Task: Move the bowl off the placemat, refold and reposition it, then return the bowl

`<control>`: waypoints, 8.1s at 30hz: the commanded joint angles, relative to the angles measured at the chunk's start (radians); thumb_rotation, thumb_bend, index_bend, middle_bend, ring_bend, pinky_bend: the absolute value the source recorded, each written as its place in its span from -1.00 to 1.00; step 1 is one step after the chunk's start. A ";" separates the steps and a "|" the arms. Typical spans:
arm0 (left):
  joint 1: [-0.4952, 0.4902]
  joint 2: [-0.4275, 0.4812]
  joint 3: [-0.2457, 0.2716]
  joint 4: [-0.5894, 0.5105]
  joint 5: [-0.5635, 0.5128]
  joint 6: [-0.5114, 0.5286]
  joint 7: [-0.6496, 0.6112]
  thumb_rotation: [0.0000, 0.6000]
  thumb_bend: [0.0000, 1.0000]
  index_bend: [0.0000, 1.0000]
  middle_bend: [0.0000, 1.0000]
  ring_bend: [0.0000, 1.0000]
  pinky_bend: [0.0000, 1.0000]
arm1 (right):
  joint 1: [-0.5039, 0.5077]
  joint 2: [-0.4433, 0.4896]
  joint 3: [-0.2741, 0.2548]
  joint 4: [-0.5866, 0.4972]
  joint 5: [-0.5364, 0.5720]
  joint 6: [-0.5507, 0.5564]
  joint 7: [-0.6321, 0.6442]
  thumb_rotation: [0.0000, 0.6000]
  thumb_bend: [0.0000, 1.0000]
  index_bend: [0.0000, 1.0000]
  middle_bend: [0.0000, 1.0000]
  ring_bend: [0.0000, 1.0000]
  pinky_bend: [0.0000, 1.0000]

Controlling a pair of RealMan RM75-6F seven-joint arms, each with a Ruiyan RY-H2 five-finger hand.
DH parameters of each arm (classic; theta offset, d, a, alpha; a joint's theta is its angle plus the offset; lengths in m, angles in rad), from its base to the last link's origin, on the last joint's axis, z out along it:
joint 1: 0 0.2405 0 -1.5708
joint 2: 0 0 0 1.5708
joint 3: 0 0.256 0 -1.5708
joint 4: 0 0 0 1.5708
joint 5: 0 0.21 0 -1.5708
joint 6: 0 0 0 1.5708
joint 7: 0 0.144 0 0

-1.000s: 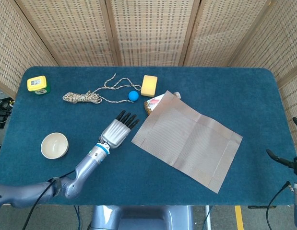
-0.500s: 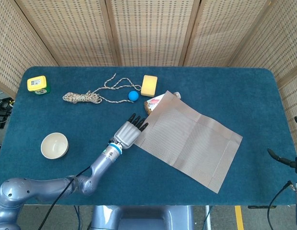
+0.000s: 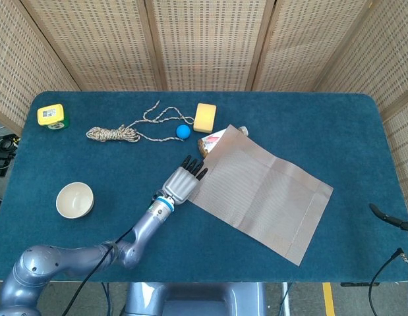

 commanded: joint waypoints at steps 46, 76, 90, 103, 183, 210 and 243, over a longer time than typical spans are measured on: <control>0.089 -0.083 0.038 0.200 0.360 0.190 -0.329 1.00 -0.08 0.31 -1.00 -1.00 -1.00 | -0.006 0.010 -0.006 -0.014 -0.020 0.006 0.030 1.00 -0.56 -1.00 -1.00 -1.00 -1.00; 0.336 0.334 0.255 -0.453 0.409 0.270 -0.149 1.00 -0.08 0.49 -1.00 -1.00 -1.00 | -0.016 0.016 -0.035 -0.080 -0.081 0.056 -0.053 1.00 -0.56 -1.00 -1.00 -1.00 -1.00; 0.384 0.390 0.337 -0.567 0.520 0.257 -0.164 1.00 -0.08 0.48 -1.00 -1.00 -1.00 | -0.020 0.021 -0.047 -0.102 -0.104 0.075 -0.075 1.00 -0.56 -1.00 -1.00 -1.00 -1.00; 0.402 0.403 0.358 -0.570 0.611 0.240 -0.274 1.00 -0.08 0.48 -1.00 -1.00 -1.00 | -0.019 0.017 -0.049 -0.105 -0.102 0.075 -0.094 1.00 -0.56 -1.00 -1.00 -1.00 -1.00; 0.764 0.463 0.232 0.029 0.500 0.414 -0.875 1.00 -0.49 -0.10 -1.00 -1.00 -1.00 | -0.024 -0.002 -0.123 -0.176 -0.238 0.144 -0.251 1.00 -0.56 -1.00 -1.00 -1.00 -1.00; 0.749 0.399 0.196 0.066 0.503 0.380 -0.862 1.00 -0.09 0.41 -1.00 -1.00 -1.00 | -0.023 -0.003 -0.128 -0.177 -0.240 0.144 -0.252 1.00 -0.56 -1.00 -1.00 -1.00 -1.00; 0.379 0.301 0.014 -0.485 0.469 0.131 -0.268 1.00 -0.10 0.39 -1.00 -1.00 -1.00 | -0.028 0.040 -0.097 -0.164 -0.172 0.130 -0.121 1.00 -0.56 -1.00 -1.00 -1.00 -1.00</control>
